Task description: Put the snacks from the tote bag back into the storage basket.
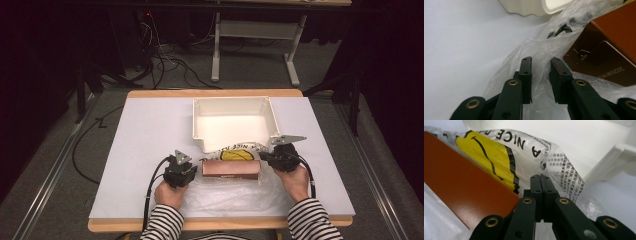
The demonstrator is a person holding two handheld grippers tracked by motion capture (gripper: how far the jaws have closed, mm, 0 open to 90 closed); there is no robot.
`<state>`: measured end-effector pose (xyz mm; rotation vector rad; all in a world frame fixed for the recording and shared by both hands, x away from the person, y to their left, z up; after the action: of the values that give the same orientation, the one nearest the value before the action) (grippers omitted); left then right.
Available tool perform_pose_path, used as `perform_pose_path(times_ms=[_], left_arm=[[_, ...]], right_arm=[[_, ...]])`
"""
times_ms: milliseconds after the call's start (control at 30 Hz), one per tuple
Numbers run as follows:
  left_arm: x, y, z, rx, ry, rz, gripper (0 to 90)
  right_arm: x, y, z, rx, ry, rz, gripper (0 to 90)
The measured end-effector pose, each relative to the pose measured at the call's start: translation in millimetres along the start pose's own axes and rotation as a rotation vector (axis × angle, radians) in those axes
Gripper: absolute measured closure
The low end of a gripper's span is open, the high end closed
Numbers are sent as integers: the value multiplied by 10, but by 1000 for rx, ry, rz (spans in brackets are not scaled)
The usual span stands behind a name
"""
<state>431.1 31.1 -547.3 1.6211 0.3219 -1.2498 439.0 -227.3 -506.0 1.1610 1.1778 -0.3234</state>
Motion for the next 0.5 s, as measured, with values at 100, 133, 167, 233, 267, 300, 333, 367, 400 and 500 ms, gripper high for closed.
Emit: perform_pose_path(times_ms=[100, 133, 167, 233, 267, 300, 333, 367, 400, 500], left_arm=[[0, -3, -9, 2, 7, 0, 770], [1, -2, -9, 3, 12, 0, 778], [1, -3, -7, 7, 17, -2, 783], [1, -3, -6, 17, 24, -7, 791], [1, -3, -6, 17, 24, -7, 794], [2, 0, -8, 14, 19, -7, 797], [2, 0, -8, 14, 19, -7, 798], [0, -1, -14, 11, 13, -8, 799], [-1, -1, -16, 6, 9, -10, 799], [-30, -7, 7, 3, -28, -11, 784]], right_arm=[[28, -80, 14, -2, -8, -12, 900], [45, -122, 28, 4, -11, -20, 900], [64, -165, 50, 7, -15, -26, 900], [136, -299, 121, 17, -28, -53, 900], [136, -299, 121, 17, -28, -53, 900], [188, -361, 146, 26, -35, -67, 900], [188, -361, 146, 26, -35, -67, 900], [226, -367, 160, 27, -38, -54, 900], [226, -367, 160, 27, -38, -54, 900], [225, -367, 156, 24, -45, -54, 900]])
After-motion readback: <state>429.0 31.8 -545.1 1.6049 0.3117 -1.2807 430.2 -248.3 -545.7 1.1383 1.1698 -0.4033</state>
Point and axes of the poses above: each handheld gripper's, and its own axes: x roughly forward along the jaws, y roughly out of its top, z roughly to its right, the point moved 10 cm from there along x, roughly forward along the jaws, and after that the axes turned 13 degrees about -z, right-handed, at the moved point
